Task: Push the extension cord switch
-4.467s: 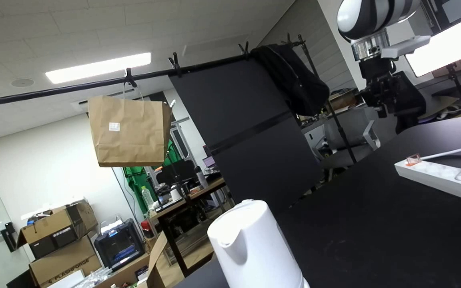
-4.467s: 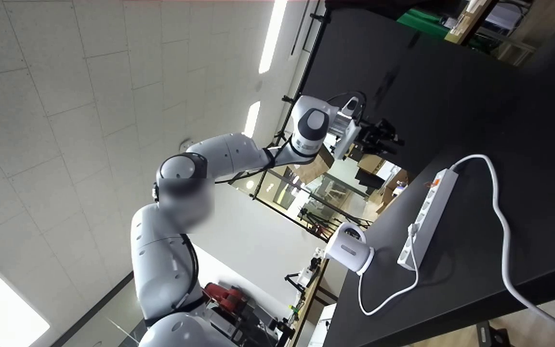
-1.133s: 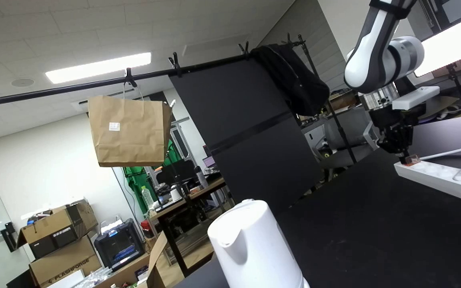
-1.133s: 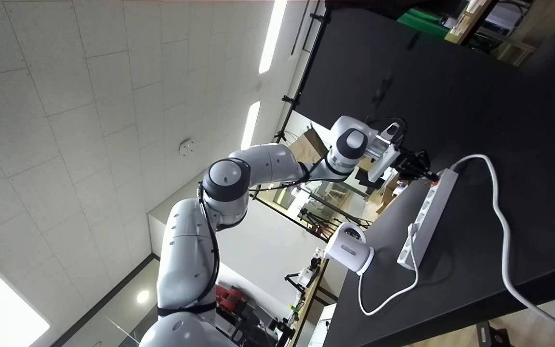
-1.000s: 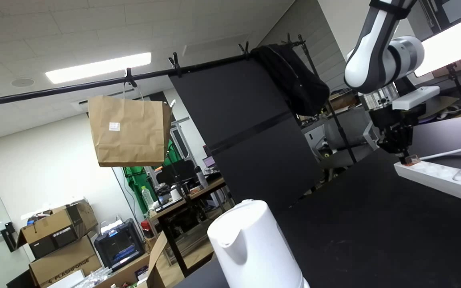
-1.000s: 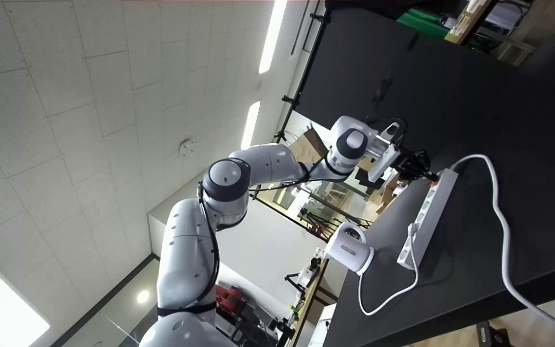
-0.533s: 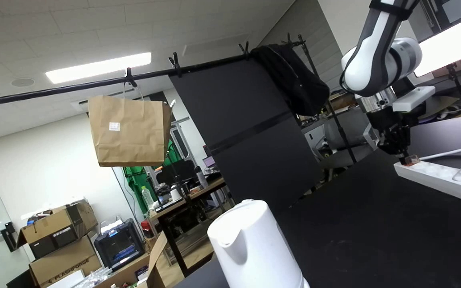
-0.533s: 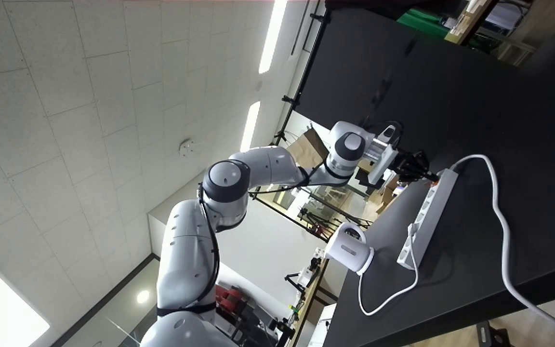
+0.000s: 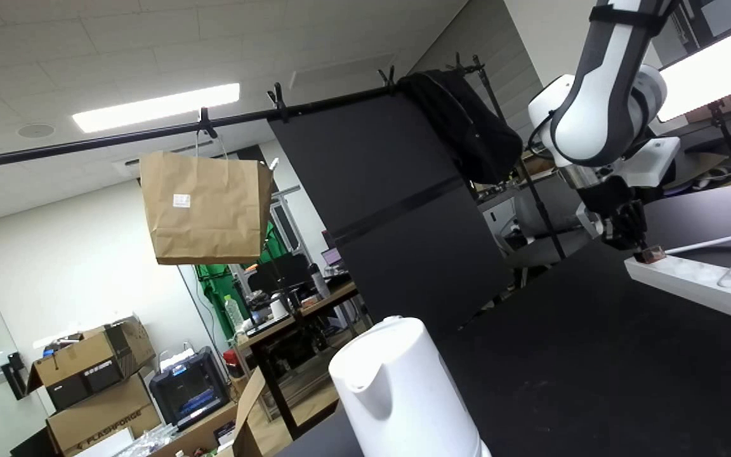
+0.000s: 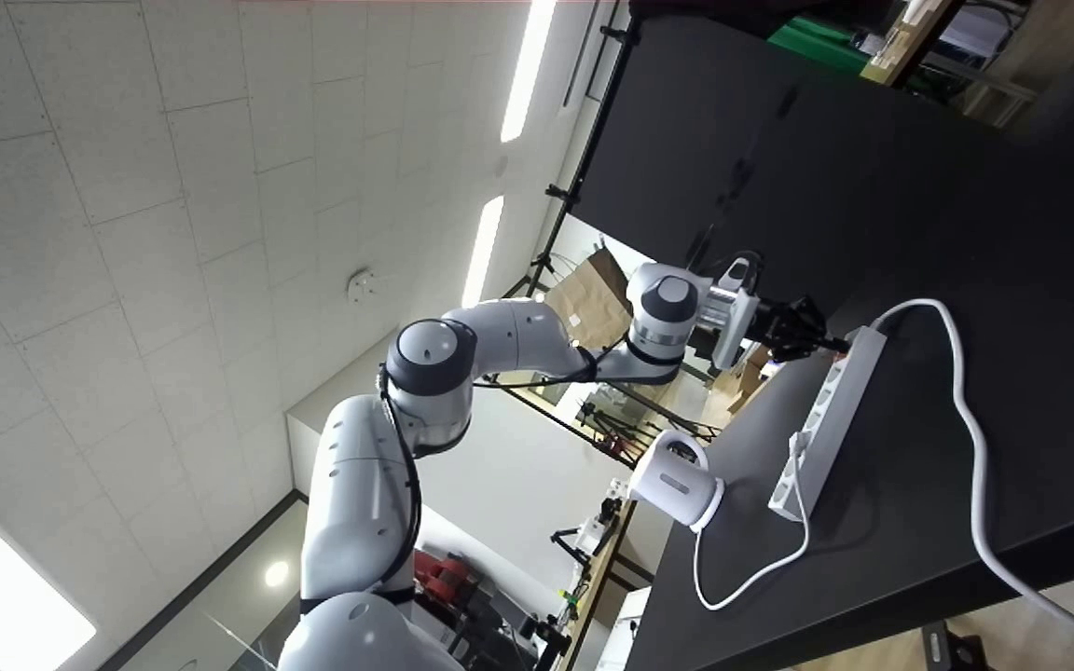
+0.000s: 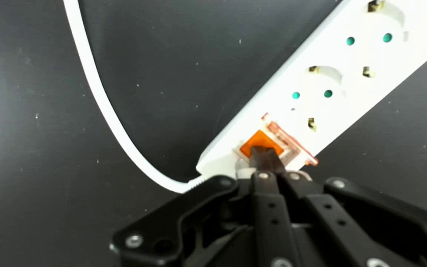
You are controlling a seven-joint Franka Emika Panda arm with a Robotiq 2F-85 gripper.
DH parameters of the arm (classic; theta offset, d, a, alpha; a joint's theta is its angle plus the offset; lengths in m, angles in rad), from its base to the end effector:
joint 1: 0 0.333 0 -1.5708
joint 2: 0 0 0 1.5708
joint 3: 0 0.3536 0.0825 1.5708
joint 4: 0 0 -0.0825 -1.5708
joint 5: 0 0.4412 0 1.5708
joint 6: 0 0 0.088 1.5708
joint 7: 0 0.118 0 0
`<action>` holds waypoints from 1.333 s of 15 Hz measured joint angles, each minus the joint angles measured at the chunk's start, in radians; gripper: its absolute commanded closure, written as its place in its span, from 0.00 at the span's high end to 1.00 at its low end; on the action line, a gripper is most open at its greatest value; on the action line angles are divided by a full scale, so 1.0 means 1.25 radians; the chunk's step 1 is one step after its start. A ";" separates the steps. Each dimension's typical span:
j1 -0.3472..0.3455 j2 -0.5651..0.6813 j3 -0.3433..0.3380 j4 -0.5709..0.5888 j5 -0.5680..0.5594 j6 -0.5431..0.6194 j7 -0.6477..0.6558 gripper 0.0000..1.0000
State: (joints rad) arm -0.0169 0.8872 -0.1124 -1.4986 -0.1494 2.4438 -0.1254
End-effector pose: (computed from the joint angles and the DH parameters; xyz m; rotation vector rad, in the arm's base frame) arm 0.7795 -0.0889 0.1186 2.9414 0.2238 0.0532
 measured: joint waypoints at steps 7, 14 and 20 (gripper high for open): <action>0.076 -0.016 -0.064 -0.071 -0.118 0.089 0.053 0.00; 0.118 -0.027 -0.096 -0.108 -0.171 0.119 0.075 0.00; 0.105 -0.055 -0.066 -0.114 -0.138 0.116 0.075 0.00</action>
State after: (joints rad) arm 0.1148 0.8183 -0.1944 -1.6406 -0.3214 2.5890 -0.0312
